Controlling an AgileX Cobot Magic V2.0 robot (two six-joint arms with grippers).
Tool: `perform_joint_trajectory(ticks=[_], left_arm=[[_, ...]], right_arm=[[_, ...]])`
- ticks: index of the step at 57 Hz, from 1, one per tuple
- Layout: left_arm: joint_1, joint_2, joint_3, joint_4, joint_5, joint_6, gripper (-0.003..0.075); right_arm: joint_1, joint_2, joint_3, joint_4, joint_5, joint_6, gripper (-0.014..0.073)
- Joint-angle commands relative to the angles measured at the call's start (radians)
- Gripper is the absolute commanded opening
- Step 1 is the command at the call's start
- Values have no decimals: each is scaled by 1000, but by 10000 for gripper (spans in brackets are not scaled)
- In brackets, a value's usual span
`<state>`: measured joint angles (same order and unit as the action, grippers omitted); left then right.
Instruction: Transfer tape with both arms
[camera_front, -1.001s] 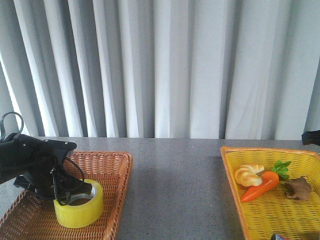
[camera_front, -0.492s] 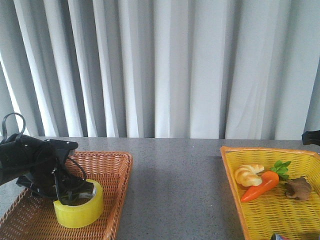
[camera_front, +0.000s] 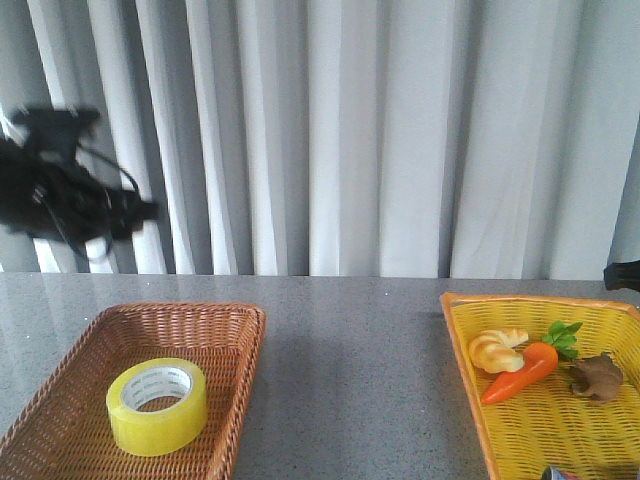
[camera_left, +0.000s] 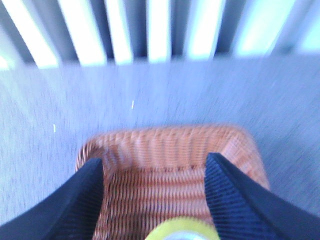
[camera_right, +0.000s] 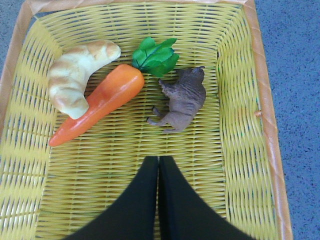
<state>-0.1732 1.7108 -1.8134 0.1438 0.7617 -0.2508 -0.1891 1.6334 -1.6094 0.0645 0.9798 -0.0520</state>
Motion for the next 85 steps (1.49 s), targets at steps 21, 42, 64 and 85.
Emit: perform_joint_trajectory(ticks=[21,42,64,85], left_arm=[[1,-193,-30,-221,-160,206,-8],[1,-193,-29,-229,-130,210,-7],[2,-193,-29,-228,-107,210,-7],[2,-193,-29,-228,-107,210,-7]], right_arm=[[-3,-41,-22,-3,-49,-10,-7],[-3,-41,-22,-3,-43,-10,-7],[-3,-41,-22,-3,-43,-10,-7],[-3,-41,-22,-3,-43,-10,-7]])
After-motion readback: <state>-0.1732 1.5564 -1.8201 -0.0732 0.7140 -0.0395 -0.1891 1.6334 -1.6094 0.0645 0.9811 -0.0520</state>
